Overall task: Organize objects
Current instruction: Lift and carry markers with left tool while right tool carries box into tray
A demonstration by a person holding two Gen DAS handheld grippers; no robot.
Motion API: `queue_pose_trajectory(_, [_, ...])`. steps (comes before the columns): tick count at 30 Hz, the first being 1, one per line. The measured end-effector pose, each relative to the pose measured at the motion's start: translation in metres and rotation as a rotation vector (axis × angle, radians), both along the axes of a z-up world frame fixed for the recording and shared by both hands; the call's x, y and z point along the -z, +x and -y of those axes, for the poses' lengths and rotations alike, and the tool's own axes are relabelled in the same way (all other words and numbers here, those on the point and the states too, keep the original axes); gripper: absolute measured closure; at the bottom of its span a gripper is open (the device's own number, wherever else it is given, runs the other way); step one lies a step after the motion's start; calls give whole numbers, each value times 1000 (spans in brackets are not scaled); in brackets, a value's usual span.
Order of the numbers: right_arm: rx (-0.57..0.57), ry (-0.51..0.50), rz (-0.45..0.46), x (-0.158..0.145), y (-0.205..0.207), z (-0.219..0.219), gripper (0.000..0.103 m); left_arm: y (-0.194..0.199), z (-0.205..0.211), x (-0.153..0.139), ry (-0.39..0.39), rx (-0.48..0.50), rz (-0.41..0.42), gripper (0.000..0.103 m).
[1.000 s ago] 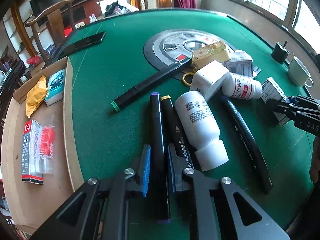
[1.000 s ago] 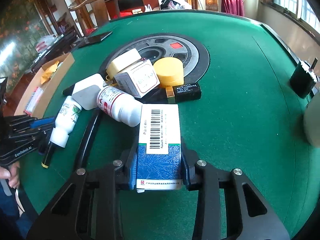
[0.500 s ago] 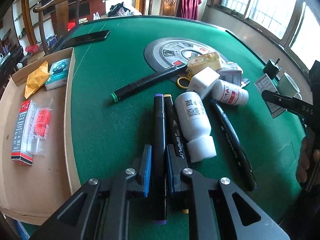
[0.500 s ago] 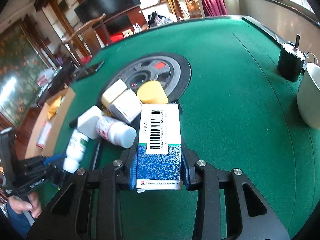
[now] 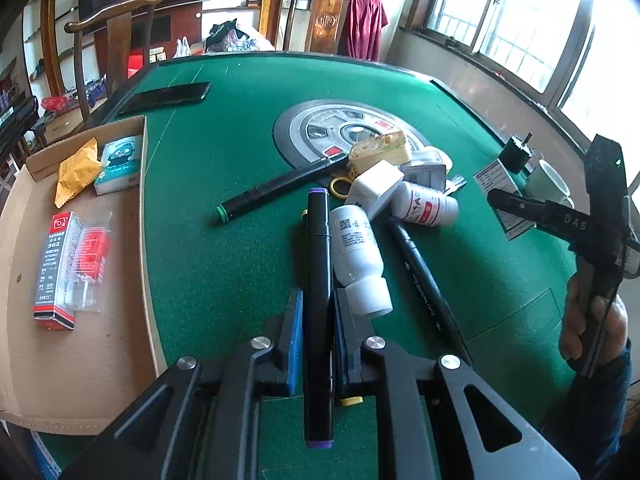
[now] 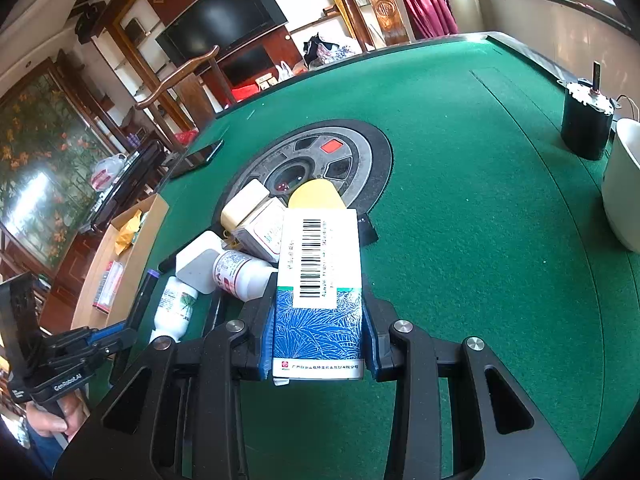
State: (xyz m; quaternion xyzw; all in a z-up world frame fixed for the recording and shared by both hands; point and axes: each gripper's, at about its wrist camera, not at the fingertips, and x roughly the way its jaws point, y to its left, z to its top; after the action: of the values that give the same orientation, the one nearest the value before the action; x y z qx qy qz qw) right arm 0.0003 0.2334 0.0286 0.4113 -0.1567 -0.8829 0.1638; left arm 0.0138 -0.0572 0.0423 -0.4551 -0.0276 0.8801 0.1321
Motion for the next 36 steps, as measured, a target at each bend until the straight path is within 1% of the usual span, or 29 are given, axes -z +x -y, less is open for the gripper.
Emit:
queue_pose_trajectory(10, [5,-48,-19,-4,4,1,69,12,16,-18,47,-2,-42,90])
queue_pose_trajectory(14, [20,-80,-41,-13,17,9,69,16,28,-28,56,-17,-66,90])
queue_pose_trajectory(16, [22,-80,-55,-19,24,17,69,18,34,-33,61,-27,-79,90])
queue_pose_trajectory(19, [-4,-80,-69,-31,32,38,69,21,46,-39,69,-50,-99,90])
queue_pose_trajectory(24, [-113,-78,-84,-50,38,85,69,26,73,-47,91,-99,-123,90])
queue_pose_trajectory(30, [-226,-72,-70,-57,43,143,69,30,110,-53,122,-164,-144,90])
queue_pose_trajectory(36, [-326,-38,-61,-57,49,201,69,33,163,-52,137,-257,-145,90])
